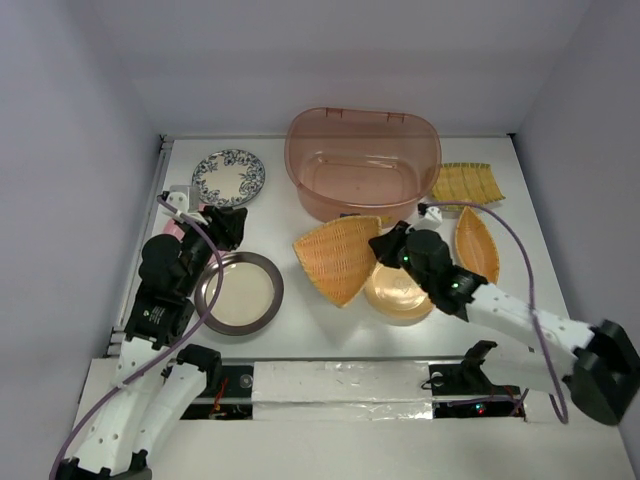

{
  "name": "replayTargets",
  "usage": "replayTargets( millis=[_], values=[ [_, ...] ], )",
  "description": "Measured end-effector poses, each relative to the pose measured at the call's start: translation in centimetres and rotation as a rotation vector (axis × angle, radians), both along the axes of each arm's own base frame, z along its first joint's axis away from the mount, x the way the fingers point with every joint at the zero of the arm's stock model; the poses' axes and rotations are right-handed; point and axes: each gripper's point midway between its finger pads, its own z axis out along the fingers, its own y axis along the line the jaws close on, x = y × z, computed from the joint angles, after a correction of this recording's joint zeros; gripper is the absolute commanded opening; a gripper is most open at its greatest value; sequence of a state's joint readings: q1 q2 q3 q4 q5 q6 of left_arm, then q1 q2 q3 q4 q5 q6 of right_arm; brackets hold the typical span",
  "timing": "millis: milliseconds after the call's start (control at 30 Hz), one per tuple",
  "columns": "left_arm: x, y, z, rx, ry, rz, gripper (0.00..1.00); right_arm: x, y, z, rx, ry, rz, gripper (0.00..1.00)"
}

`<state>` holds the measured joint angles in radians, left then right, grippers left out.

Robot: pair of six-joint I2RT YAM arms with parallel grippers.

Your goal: Place the plates into the plastic bin on the countertop

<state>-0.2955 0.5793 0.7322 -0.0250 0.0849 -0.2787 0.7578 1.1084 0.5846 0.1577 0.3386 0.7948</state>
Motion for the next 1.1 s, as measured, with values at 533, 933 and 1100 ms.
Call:
replayTargets(
  millis=[533,933,1100],
  values=[
    [-0.3,1.0,0.7,-0.009,-0.027,0.049,0.37,16.4,-6.3,18.3,0.029,-0.271,-0.123,0.00],
    [-0.5,1.0,0.9,-0.011,-0.034,0.049,0.38,26.7,-5.1,4.2,-0.093,0.034,-0.080,0.00],
    [-0.5,1.0,0.9,-0.011,-0.034,0.048,0.38,26.6,-4.7,1.5,-0.106,0.101,-0.057,0.03]
  ],
)
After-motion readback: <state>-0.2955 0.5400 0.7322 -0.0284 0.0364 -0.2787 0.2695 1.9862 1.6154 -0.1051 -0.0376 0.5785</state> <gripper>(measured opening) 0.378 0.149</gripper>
